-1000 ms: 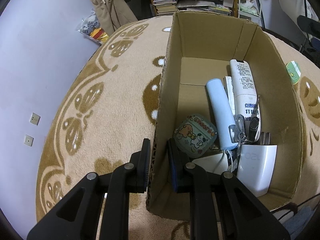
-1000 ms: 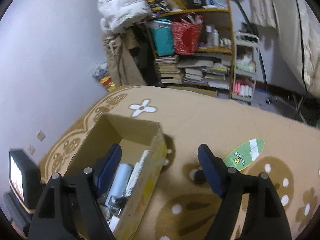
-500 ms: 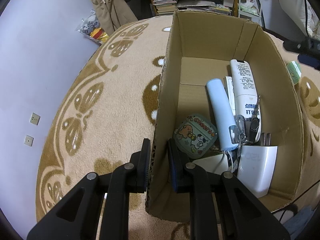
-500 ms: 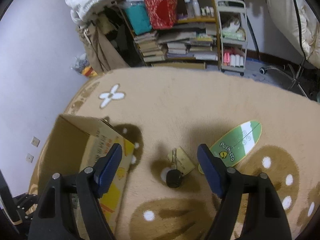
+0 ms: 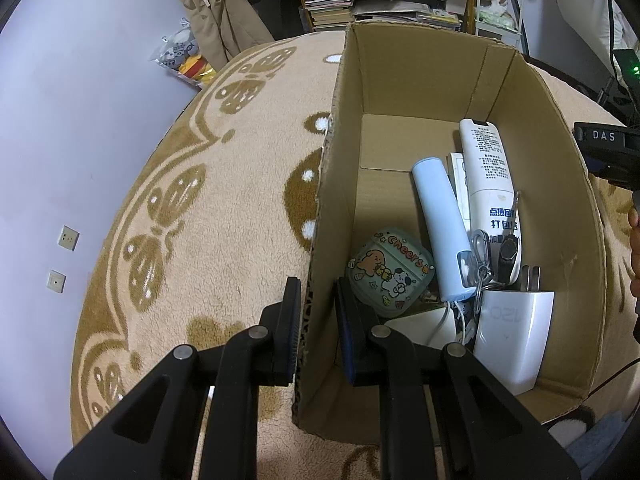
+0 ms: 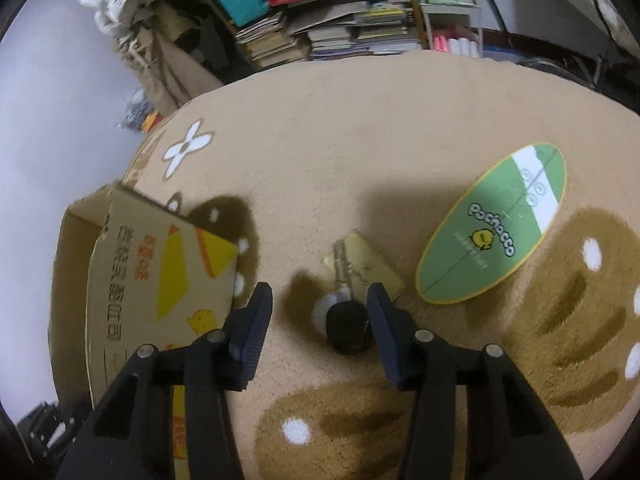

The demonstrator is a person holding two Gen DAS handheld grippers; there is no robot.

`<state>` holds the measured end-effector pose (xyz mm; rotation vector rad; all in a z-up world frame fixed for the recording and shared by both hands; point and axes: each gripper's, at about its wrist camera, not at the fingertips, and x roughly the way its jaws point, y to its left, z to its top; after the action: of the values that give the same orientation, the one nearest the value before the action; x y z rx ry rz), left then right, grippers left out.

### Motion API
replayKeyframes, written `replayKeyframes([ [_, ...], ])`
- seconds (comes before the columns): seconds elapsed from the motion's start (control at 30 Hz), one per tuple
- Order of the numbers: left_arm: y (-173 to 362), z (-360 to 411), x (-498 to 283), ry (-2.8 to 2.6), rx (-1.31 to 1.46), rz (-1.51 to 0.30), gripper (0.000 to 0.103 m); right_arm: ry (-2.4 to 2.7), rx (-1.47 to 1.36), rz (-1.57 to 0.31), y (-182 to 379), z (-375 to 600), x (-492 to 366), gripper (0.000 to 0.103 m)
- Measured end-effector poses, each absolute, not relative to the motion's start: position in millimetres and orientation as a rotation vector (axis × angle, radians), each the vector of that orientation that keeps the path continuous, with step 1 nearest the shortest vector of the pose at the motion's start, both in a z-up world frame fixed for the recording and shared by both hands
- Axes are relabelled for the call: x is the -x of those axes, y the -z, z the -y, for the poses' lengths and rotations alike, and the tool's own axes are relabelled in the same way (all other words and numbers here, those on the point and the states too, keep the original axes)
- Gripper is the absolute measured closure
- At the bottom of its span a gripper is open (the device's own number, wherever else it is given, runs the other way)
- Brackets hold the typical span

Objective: Organize rigid objects
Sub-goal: 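Return the right tool to the rug and grasp the black car key with tag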

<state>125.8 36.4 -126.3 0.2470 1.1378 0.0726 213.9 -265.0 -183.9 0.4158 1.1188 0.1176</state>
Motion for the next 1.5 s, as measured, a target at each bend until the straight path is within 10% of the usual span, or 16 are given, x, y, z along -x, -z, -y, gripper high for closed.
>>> replayKeyframes([
  [0.53,126,-36,-126,-0.07,-0.247,-1.142,0.086,-0.075,-0.339,-1.175,207,264,-216,0.05],
  [0.67,127,-37,-127,-0.069,-0.253,-1.14,0.085,0.0,-0.27,-1.185,204,259,-215,0.073],
  [1.5,127,-37,-129,-0.071,-0.258,-1.139,0.086,-0.116,-0.257,-1.012,157,242,-176,0.073],
])
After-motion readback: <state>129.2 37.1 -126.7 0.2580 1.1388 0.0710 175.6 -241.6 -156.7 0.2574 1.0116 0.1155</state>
